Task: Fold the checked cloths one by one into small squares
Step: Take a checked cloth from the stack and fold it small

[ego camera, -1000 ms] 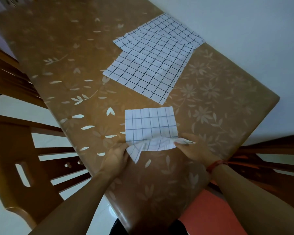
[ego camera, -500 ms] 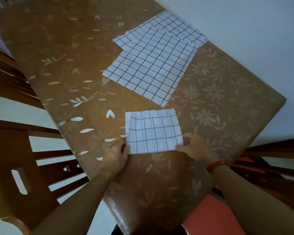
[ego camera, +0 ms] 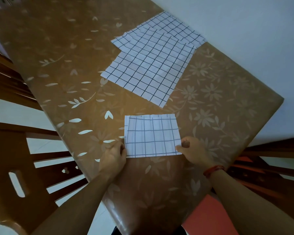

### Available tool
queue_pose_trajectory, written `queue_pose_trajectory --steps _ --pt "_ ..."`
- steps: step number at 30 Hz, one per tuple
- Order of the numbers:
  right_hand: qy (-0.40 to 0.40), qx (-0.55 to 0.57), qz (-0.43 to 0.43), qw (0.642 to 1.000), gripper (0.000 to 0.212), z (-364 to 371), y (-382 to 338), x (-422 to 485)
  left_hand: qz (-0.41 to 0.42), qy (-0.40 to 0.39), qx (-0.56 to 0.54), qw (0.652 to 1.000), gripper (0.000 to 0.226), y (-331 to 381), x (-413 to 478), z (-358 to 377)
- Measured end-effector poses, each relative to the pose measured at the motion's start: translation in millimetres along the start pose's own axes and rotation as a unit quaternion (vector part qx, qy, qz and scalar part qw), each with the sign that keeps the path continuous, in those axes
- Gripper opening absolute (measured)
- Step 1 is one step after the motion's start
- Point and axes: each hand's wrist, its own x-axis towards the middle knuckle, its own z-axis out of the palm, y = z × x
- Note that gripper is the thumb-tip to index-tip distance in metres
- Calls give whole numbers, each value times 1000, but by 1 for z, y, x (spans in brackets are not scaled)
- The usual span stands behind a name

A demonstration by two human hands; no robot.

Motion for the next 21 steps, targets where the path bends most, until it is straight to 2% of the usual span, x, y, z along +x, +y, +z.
queue_pose_trajectory --steps 10,13,21 --pt "22 40 5 999 6 5 -12 4 21 47 46 998 10 -4 9 7" --pt "31 52 3 998 5 7 -14 4 40 52 43 997 19 -5 8 7" --pt "80 24 -27 996 16 16 -9 -5 271 58 144 950 32 9 -23 22"
